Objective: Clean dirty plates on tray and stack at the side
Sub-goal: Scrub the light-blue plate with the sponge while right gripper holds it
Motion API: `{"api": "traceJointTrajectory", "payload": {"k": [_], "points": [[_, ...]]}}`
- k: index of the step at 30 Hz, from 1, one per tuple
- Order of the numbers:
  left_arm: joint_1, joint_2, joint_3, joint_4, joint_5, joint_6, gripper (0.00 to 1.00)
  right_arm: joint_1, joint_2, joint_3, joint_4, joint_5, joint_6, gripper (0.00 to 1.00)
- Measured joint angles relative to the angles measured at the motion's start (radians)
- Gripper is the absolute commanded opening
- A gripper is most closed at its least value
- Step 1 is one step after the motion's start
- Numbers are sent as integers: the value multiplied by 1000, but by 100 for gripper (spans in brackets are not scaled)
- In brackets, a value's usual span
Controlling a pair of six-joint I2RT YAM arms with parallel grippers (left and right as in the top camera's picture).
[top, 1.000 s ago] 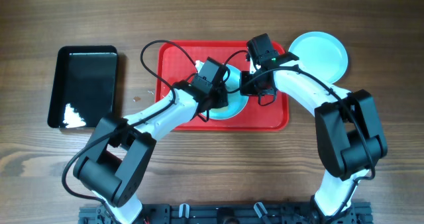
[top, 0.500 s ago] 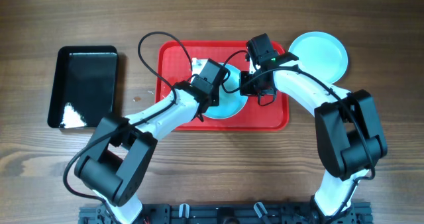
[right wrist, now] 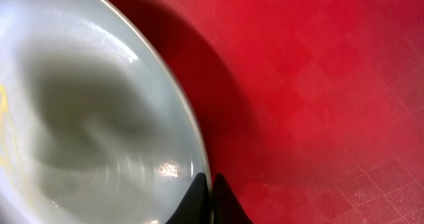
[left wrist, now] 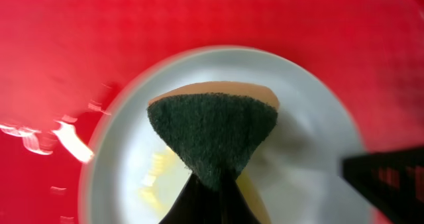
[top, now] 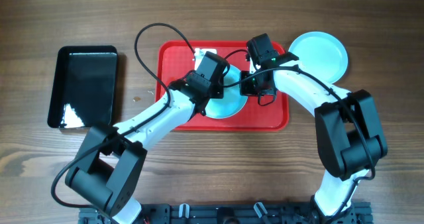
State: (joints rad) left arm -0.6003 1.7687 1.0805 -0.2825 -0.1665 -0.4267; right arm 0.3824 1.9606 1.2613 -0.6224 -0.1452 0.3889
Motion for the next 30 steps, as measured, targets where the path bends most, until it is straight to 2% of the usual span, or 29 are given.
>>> {"api": "traceJointTrajectory", "payload": {"k": [5, 10, 14, 23, 30], "points": [[0, 61, 2, 11, 147, -69, 4, 0, 0, 0, 0, 0, 0, 4], [2, 123, 9, 26, 157, -87, 4, 0, 5, -1, 0, 0, 0, 4], [2, 129, 14, 26, 69, -63, 4, 0, 5, -1, -2, 0, 0, 4], [7, 137, 14, 3, -291, 102, 4, 0, 5, -1, -8, -4, 1, 4], [7, 90, 14, -12, -385, 119, 4, 3, 5, -1, -10, -11, 4, 4]]}}
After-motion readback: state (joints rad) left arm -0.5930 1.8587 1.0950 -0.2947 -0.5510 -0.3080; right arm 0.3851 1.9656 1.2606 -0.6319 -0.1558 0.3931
